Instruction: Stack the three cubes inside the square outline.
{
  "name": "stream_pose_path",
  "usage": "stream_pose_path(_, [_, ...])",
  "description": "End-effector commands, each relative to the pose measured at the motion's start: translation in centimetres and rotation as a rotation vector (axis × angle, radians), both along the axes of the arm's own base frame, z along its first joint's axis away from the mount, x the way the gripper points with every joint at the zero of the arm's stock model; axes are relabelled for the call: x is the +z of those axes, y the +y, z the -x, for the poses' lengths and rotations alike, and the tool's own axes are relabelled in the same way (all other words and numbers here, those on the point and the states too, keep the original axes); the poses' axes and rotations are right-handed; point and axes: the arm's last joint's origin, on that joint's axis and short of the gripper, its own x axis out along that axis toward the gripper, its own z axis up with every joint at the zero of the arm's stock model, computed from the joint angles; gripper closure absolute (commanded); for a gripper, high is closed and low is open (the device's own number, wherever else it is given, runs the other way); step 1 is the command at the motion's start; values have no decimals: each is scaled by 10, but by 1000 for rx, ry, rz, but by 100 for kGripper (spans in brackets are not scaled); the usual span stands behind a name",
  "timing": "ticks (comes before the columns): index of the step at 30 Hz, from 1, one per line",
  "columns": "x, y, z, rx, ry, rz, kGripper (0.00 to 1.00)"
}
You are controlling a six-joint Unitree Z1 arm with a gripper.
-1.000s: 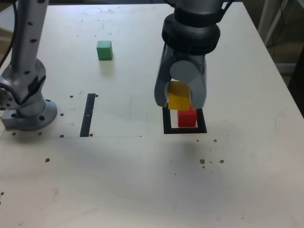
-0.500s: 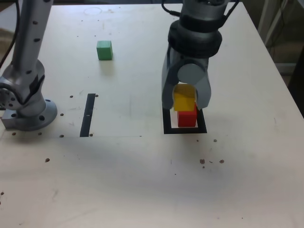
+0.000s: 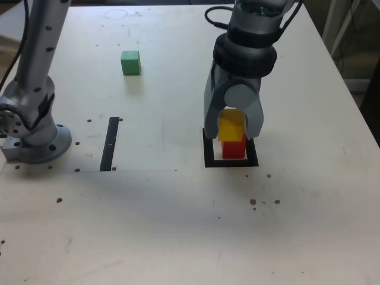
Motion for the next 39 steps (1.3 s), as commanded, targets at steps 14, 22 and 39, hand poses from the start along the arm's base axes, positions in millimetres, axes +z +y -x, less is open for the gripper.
stream_pose_path(14, [-12,11,-4,-10,3,11,75])
stream_pose_path(22, [-12,12,-4,-7,5,9,59])
stream_pose_path(39, [-6,13,-2,-6,-12,-4,1])
